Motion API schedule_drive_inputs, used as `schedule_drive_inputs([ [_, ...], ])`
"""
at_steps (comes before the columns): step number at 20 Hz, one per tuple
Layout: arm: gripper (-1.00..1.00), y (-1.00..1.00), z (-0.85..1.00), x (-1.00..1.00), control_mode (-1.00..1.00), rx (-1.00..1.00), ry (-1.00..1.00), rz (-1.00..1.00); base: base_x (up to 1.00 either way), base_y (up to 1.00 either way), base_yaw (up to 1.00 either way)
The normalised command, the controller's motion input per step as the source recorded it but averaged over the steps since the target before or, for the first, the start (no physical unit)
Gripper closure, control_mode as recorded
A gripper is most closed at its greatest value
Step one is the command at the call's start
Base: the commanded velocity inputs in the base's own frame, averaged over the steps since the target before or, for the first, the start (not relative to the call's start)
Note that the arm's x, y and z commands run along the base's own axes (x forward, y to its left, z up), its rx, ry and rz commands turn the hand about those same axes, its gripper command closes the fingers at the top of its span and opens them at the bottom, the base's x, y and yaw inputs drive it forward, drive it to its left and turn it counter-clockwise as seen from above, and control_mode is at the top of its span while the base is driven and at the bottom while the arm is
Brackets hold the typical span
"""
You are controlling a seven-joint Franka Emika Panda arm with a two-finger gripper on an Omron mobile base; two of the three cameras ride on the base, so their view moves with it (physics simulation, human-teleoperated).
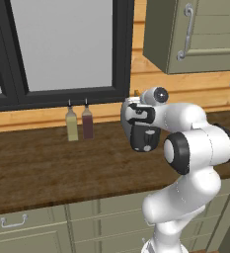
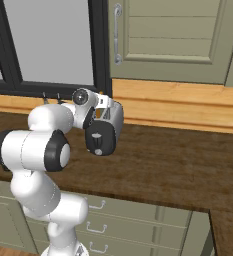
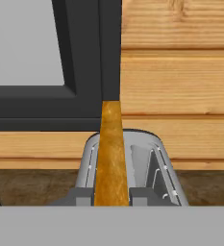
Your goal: Start the toaster. Once the lever pops up, take the bread to the plate on the dining counter.
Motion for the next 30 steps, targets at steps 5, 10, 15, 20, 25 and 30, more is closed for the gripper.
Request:
schedule_drive_inputs([
  [5, 1.0, 0.0, 0.48, -0.37, -1.0, 0.0, 0.01, 0.0, 0.0, 0.0, 0.0],
  [10, 1.0, 0.0, 0.45, -0.77, -1.0, 0.0, 0.01, 0.0, 0.0, 0.0, 0.0],
  [15, 1.0, 0.0, 0.46, -0.83, -1.0, 0.0, 0.09, 0.0, 0.0, 0.0, 0.0],
  [20, 1.0, 0.0, 0.12, -0.85, -1.0, 0.0, 0.1, 0.0, 0.0, 0.0, 0.0],
  [25, 1.0, 0.0, 0.0, -0.89, -1.0, 0.0, 0.04, 0.0, 0.0, 0.0, 0.0],
  [30, 1.0, 0.0, 0.0, -0.7, -1.0, 0.0, 0.04, 0.0, 0.0, 0.0, 0.0],
])
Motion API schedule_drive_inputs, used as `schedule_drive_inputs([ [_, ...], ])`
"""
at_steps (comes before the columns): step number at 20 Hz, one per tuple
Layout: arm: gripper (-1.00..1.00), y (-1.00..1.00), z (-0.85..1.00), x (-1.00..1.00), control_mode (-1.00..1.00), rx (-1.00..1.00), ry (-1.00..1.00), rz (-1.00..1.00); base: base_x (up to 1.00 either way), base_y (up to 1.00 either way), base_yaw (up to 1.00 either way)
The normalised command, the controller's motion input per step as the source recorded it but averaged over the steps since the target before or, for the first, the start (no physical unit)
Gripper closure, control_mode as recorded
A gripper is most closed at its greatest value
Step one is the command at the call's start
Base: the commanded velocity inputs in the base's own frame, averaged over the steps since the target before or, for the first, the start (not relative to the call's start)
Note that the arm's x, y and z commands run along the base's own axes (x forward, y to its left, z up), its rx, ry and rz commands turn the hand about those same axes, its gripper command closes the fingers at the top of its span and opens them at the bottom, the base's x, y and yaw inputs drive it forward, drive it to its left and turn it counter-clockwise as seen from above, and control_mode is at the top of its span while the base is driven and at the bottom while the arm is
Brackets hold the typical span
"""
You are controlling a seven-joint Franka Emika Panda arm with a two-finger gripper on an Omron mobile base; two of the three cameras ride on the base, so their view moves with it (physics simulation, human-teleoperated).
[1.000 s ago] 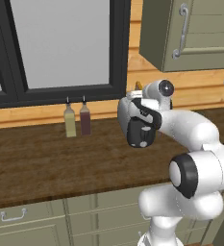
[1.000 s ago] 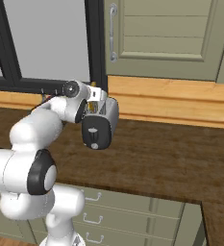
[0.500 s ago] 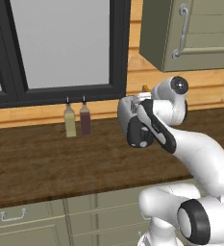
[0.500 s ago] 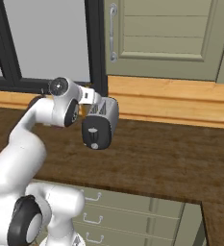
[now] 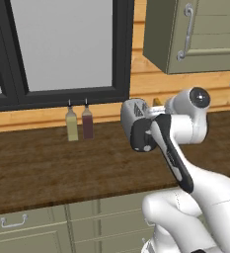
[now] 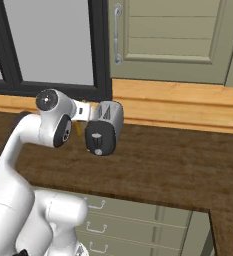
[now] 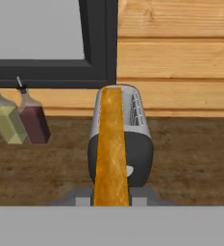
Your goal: Start the toaster. Once the lever pops up, take the bread to the plate on the dining counter.
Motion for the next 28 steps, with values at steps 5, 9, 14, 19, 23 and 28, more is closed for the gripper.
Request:
schedule_drive_inputs([
  [5, 1.0, 0.0, 0.0, -0.56, -1.0, 0.0, 0.01, 0.0, 0.0, 0.0, 0.0],
  [9, 1.0, 0.0, 0.13, -0.38, -1.0, 0.0, 0.0, 0.0, 0.0, 0.0, 0.0],
  [14, 1.0, 0.0, 0.27, -0.39, -1.0, 0.0, 0.0, 0.0, 0.0, 0.0, 0.0],
  [19, 1.0, 0.0, 0.4, -0.4, -1.0, 0.0, 0.0, 0.0, 0.0, 0.0, 0.0],
  [23, 1.0, -0.01, 0.38, -0.39, -1.0, 0.0, 0.0, -0.02, 0.0, 0.0, 0.0],
  [28, 1.0, 0.0, 0.15, -0.3, -1.0, 0.0, 0.01, 0.0, 0.0, 0.0, 0.0],
])
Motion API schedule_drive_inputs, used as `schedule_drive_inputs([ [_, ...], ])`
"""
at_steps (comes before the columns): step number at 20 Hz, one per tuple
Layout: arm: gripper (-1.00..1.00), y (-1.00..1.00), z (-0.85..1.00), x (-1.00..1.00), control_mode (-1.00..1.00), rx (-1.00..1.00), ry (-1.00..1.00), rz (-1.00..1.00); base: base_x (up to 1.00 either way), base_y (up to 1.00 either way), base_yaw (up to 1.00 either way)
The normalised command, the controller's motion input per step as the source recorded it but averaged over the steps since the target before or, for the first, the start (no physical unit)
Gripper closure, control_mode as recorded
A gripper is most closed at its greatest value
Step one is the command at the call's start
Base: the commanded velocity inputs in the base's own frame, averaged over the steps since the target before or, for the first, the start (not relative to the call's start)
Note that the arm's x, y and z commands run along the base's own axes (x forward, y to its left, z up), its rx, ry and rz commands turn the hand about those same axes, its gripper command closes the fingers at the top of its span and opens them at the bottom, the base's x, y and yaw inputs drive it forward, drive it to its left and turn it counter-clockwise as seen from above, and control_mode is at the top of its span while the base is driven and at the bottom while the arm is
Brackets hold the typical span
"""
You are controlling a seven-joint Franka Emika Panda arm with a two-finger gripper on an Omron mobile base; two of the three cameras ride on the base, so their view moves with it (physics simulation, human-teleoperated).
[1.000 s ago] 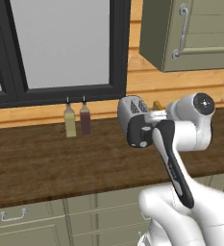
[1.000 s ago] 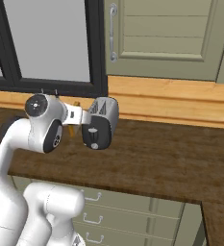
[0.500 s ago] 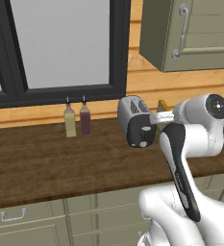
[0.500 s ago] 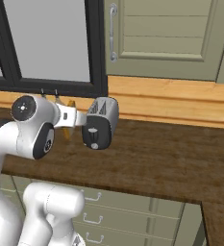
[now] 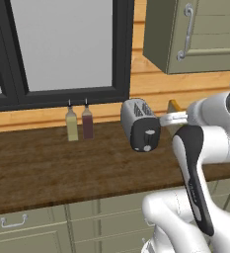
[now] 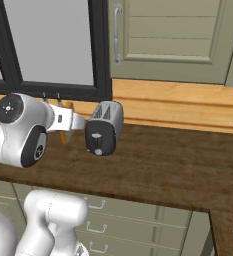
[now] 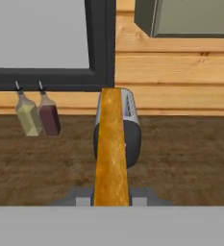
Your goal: Start the toaster. Once the lever pops up, take the bread to the plate on the dining counter.
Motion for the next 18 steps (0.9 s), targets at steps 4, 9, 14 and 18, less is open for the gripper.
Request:
schedule_drive_inputs([
  [4, 1.0, 0.0, 0.06, -0.15, -1.0, 0.0, 0.0, 0.0, 0.0, 0.0, 0.0],
  [9, 1.0, 0.0, 0.0, -0.09, -1.0, 0.0, 0.0, 0.0, 0.0, 0.0, 0.0],
  [14, 1.0, 0.05, 0.0, -0.63, -1.0, -0.01, 0.0, 0.1, 0.0, 0.0, 0.0],
  [18, 1.0, 0.41, -0.12, -0.66, -1.0, -0.06, 0.0, 0.41, 0.0, 0.0, 0.0],
])
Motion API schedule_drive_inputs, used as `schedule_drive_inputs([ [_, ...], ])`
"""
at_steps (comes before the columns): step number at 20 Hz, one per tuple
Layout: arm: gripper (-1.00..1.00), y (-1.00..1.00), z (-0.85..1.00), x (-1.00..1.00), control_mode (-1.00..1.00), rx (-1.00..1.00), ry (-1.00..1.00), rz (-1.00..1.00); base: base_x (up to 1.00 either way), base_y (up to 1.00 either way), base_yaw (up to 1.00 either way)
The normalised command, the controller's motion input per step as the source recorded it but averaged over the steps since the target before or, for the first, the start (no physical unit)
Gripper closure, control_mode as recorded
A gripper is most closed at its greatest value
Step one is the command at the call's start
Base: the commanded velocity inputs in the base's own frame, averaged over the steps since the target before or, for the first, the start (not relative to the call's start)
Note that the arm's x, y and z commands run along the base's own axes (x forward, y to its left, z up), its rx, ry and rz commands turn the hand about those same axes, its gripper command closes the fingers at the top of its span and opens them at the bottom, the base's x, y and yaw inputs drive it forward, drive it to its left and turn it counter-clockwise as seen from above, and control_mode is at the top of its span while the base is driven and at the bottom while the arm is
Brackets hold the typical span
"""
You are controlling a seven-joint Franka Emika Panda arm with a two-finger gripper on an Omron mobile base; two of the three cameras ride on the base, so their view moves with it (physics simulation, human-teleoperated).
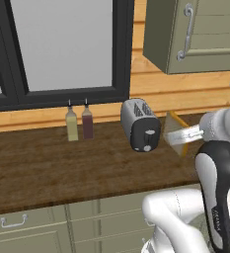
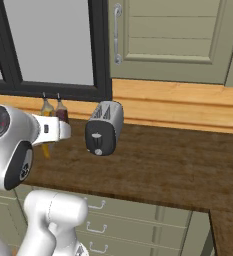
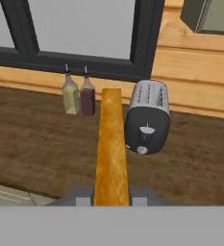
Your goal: Start the toaster. Once the lever pops up, take the bread to the plate on the dining counter.
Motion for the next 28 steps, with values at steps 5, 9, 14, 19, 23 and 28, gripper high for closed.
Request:
schedule_drive_inputs([
  [5, 1.0, 0.34, -0.17, -0.2, -1.0, -0.03, -0.02, 0.38, 0.0, 0.0, 0.0],
  [9, 1.0, 0.0, 0.01, 0.08, -1.0, 0.0, 0.0, -0.08, 0.0, 0.0, 0.0],
  [14, 1.0, -0.01, 0.0, 0.03, -1.0, 0.0, 0.05, -0.35, 0.0, 0.0, 0.0],
  [19, 1.0, -0.15, 0.0, 0.0, -1.0, 0.0, 0.1, -0.51, 0.0, 0.0, 0.0],
  [23, 1.0, -0.28, 0.0, 0.03, -1.0, 0.01, 0.11, -0.2, 0.0, 0.0, 0.0],
  [28, 1.0, -0.33, 0.0, 0.0, -1.0, 0.03, 0.02, 0.0, 0.0, 0.0, 0.0],
])
